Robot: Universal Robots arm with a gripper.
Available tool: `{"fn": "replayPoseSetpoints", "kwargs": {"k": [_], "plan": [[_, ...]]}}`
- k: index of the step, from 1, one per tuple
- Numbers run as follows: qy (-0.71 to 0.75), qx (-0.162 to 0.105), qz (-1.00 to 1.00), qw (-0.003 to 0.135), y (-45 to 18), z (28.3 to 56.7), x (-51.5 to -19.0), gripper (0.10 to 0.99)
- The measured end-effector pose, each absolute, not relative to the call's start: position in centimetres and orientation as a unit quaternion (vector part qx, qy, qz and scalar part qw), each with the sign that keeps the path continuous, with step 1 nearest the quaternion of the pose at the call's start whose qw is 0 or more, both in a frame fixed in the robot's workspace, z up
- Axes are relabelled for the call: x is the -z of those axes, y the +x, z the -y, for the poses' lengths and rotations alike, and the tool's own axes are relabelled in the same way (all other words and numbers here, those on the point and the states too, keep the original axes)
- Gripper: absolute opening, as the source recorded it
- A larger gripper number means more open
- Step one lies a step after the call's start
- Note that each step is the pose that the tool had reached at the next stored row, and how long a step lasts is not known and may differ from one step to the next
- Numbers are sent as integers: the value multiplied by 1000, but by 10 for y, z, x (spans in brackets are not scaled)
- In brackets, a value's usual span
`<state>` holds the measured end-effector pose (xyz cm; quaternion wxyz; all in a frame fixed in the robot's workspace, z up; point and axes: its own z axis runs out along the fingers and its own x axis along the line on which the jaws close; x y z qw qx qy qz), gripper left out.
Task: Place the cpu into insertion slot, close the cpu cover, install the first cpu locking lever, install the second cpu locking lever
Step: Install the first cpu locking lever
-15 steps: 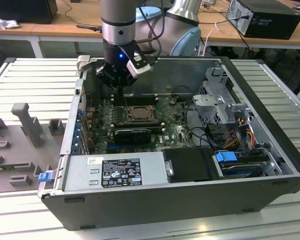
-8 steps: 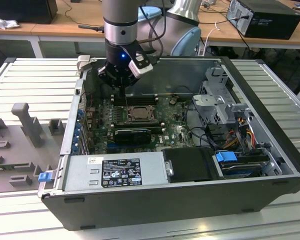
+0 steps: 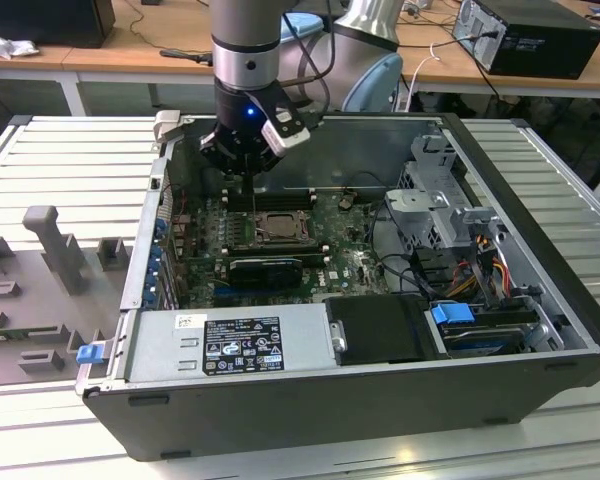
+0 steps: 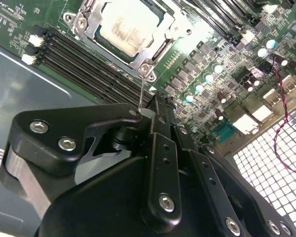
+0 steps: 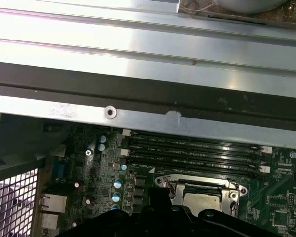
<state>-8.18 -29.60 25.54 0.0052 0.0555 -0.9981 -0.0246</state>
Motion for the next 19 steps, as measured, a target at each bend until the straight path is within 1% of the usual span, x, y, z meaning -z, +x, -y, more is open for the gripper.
{"fn": "replayPoseSetpoints", "kwargs": {"k": [19], "plan": [[55, 25, 998, 5, -73, 296, -255, 106]]}}
